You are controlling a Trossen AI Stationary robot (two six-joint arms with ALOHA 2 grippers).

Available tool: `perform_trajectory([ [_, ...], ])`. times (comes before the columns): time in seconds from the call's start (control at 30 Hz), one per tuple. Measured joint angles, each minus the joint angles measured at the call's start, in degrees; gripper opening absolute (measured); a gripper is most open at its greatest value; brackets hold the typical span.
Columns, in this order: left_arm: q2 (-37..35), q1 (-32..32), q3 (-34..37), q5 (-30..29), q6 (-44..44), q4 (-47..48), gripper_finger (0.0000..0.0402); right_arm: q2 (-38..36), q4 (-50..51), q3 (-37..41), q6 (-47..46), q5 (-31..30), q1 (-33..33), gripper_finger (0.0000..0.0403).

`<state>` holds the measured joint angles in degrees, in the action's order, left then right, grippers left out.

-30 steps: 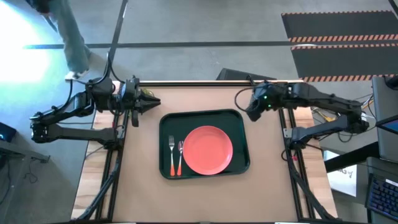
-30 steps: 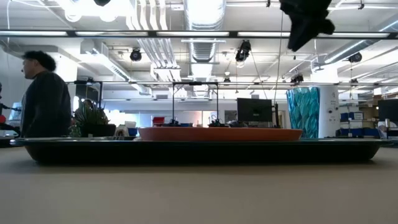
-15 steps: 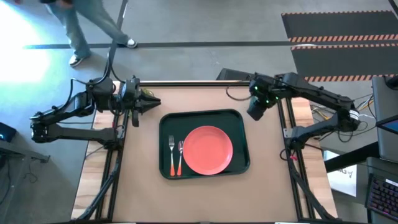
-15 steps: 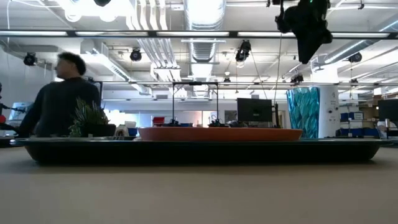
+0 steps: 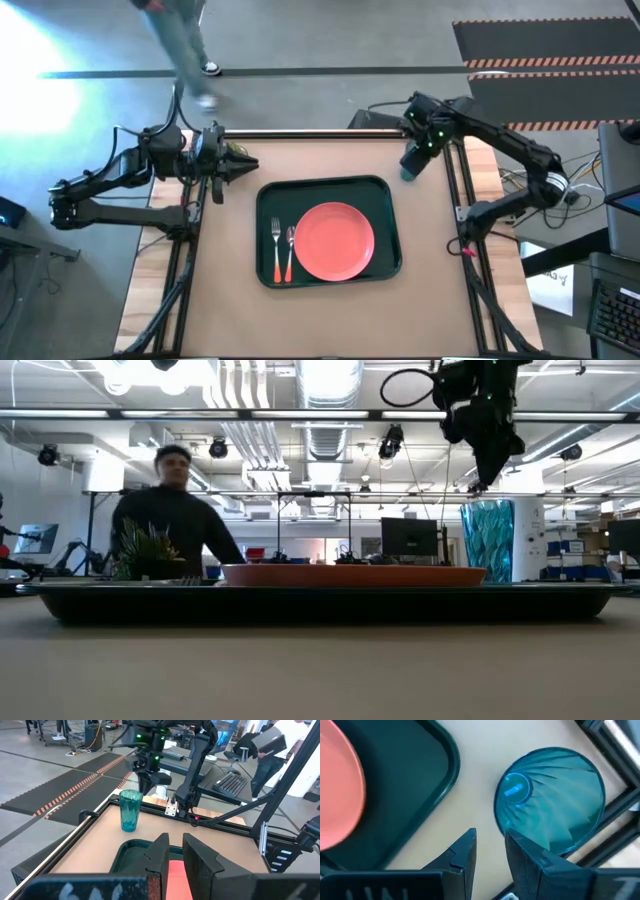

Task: Pick and place plate/cup/fork/spoon on tray
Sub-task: Put the blue glass on the black serving tray to the top right of orange plate

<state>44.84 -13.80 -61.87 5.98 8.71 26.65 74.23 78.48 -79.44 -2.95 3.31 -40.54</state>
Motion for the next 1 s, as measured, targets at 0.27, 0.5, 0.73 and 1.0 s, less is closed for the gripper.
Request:
perform_trajectory([
  [0.27,0.0,0.0,0.0,0.0,0.0,0.0,0.0036,3.2,-4.8,0.0,2.8,6.1,-2.8,0.0093],
  [0.5,0.0,0.0,0.0,0.0,0.0,0.0,0.0036,8.0,-5.3,0.0,5.3,7.3,-2.7,0.0093],
  [0.73,0.0,0.0,0.0,0.0,0.0,0.0,0.0036,10.7,-5.5,0.0,7.0,7.2,-2.8,0.0093],
  [1.0,0.0,0.0,0.0,0.0,-0.1,0.0,0.0036,7.4,-6.9,0.0,5.3,7.7,-2.7,0.0093],
])
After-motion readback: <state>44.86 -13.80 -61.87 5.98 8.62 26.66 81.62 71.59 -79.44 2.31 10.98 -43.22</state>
